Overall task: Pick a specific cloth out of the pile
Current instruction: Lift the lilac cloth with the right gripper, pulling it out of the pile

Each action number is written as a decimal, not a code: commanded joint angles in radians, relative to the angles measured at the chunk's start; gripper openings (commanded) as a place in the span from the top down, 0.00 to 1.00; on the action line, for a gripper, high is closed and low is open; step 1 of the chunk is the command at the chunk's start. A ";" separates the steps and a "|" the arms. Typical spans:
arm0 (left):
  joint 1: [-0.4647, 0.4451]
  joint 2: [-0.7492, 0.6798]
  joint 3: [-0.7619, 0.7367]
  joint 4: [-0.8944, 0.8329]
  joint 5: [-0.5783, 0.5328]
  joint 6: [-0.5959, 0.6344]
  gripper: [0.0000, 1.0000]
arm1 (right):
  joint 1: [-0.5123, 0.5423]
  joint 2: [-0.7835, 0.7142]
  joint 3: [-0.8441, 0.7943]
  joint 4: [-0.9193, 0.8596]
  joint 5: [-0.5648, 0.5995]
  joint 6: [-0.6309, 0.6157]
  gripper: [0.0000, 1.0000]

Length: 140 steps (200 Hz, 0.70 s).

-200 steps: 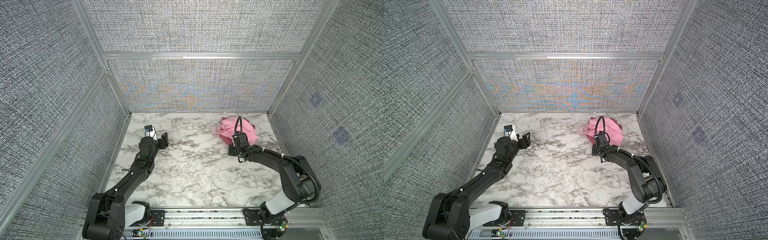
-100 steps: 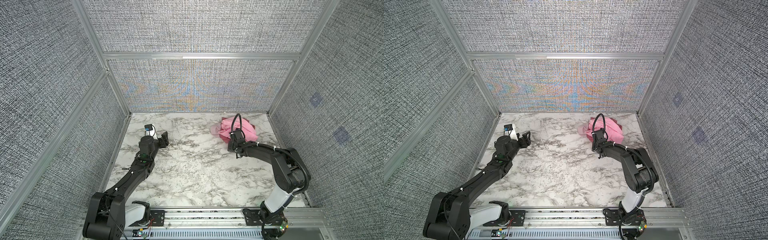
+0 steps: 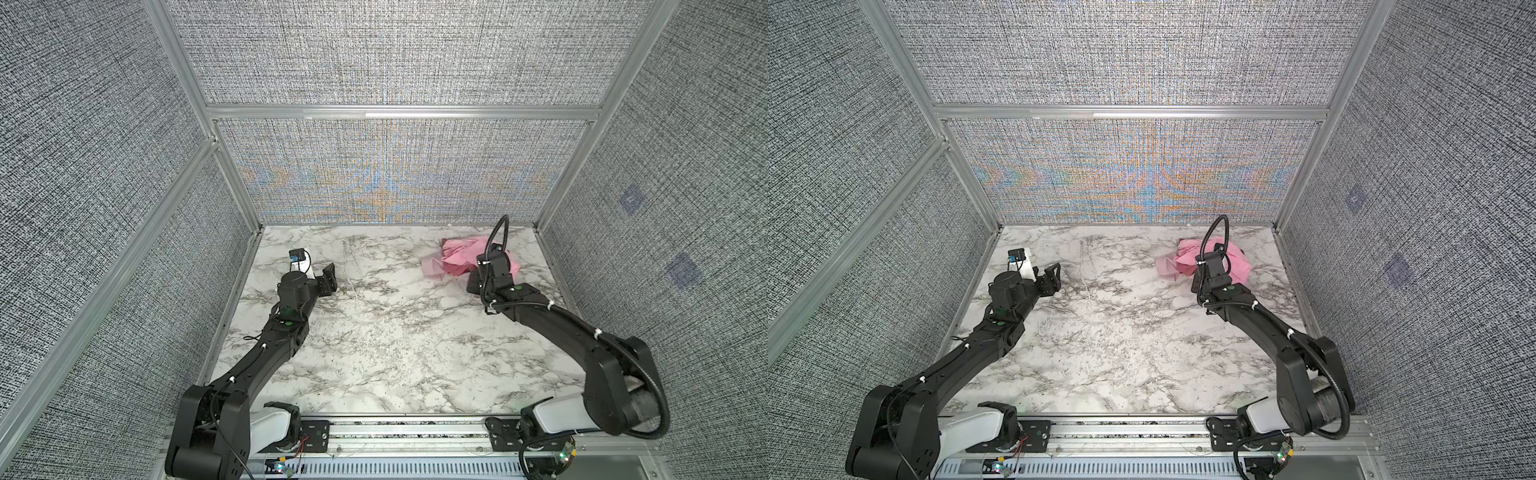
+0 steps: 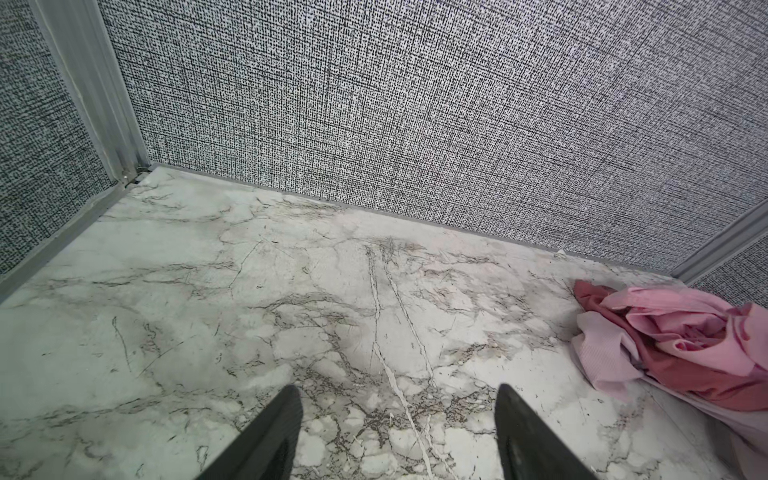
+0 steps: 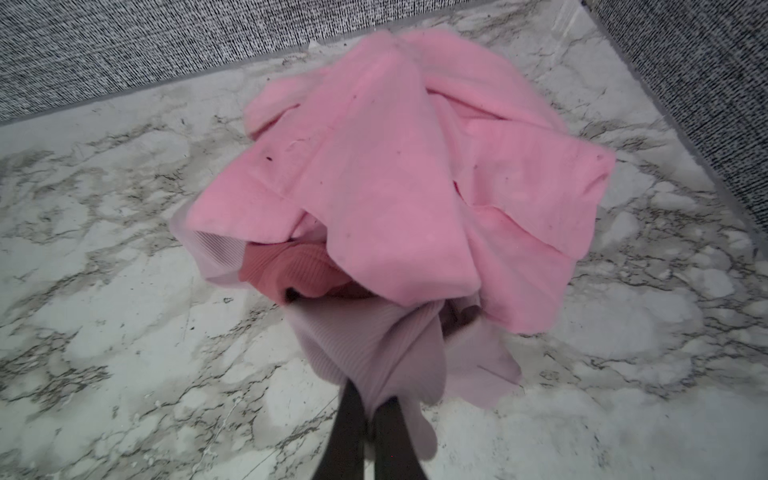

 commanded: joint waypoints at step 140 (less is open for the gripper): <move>-0.001 -0.056 0.025 -0.037 -0.027 0.026 0.25 | -0.115 -0.113 0.323 -0.173 -0.252 -0.063 1.00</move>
